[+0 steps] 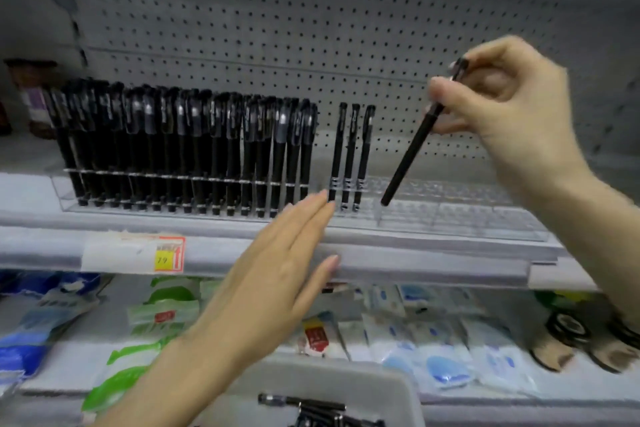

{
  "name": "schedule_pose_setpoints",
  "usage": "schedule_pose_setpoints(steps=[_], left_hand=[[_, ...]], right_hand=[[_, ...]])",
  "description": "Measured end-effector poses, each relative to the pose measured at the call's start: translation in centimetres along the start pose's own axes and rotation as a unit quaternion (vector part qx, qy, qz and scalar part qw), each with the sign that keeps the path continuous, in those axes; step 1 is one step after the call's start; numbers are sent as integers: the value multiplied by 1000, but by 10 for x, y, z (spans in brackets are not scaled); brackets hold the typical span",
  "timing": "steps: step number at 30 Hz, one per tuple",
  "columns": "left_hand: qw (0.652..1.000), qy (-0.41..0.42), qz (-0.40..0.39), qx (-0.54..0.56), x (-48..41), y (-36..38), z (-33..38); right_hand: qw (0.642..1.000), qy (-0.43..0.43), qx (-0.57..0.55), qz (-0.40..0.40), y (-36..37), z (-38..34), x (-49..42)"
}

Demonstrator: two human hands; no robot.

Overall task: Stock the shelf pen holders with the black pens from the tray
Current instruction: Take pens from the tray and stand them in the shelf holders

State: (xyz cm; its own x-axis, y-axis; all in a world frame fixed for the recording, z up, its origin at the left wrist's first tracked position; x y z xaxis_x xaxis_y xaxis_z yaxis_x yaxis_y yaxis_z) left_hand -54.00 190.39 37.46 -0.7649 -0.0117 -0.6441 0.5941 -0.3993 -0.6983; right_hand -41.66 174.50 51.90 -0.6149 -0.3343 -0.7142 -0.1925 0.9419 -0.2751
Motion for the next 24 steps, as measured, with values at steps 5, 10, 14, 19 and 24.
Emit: schedule_pose_setpoints(steps=[5, 10, 14, 19, 24], left_hand=[[998, -1, 18, -61, -40, 12, -3], [998, -14, 4, -69, -42, 32, -10], [998, -12, 1, -63, -40, 33, -12], [999, -2, 4, -46, -40, 32, -12], [999, 4, 3, -54, -40, 33, -12]], right_hand=[[998, -23, 55, 19, -3, 20, -40], [999, 10, 46, 11, 13, 48, -51], [999, 16, 42, -10, 18, 54, -57], [998, 26, 45, -28, 21, 59, -66], [986, 53, 87, -131, 32, 68, -63]])
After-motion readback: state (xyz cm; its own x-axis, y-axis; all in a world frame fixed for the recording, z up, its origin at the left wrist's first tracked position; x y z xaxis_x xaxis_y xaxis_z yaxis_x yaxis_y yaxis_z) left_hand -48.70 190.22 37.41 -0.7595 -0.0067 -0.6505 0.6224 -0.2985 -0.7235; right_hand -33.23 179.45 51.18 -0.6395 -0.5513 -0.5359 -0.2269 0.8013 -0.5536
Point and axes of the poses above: each hand's wrist, its own x-axis away from the middle knuckle, its own y-axis out of the palm, z = x × y, the point moved 3 cm from there along -x, towards the middle knuckle, and after that the axes turned 10 degrees about x, right-handed, at the moved point
